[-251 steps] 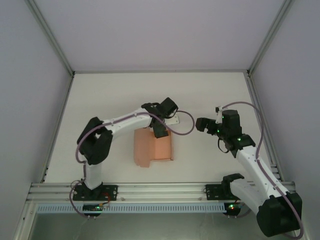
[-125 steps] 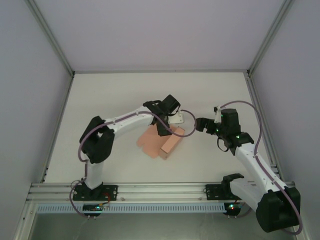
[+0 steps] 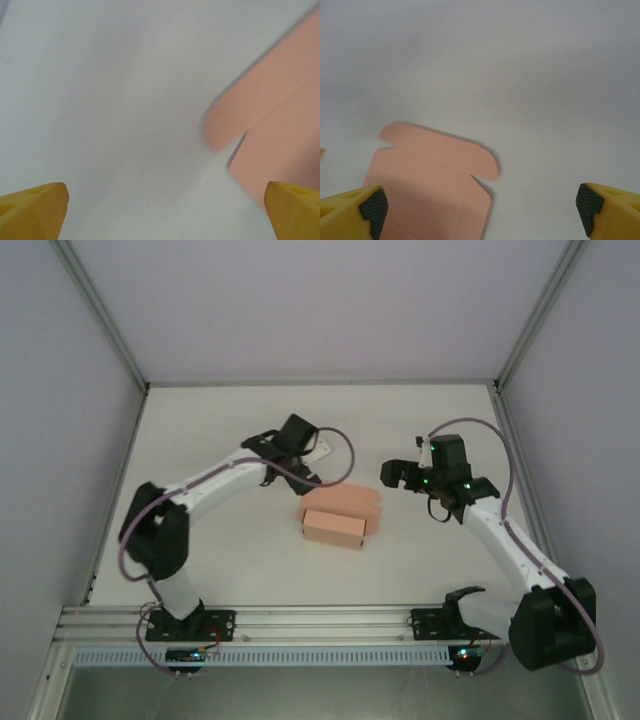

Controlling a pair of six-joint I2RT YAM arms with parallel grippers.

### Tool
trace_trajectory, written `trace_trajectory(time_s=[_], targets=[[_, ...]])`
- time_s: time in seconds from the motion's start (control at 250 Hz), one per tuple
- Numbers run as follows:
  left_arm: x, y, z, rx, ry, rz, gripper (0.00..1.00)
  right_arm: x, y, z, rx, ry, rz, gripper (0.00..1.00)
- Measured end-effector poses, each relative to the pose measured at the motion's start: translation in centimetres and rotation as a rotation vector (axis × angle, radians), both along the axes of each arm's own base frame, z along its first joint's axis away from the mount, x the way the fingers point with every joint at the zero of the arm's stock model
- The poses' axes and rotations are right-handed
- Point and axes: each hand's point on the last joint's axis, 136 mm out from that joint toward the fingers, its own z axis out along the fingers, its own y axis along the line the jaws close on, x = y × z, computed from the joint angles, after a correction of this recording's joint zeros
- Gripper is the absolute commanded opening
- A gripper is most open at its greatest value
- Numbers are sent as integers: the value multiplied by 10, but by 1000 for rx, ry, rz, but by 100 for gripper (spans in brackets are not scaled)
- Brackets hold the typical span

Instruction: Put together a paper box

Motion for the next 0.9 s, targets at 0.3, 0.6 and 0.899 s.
trace_trajectory(time_s=[0.3, 0.6, 0.899], targets=[[-28, 44, -1, -386, 145, 381, 100, -19, 33, -39, -121, 148, 75, 99], [-42, -2, 19, -782, 440, 425, 100, -26, 21, -59, -172, 188, 13, 99], [-64, -39, -27, -749, 671, 422, 99, -33, 13, -74, -207, 213, -1, 99]])
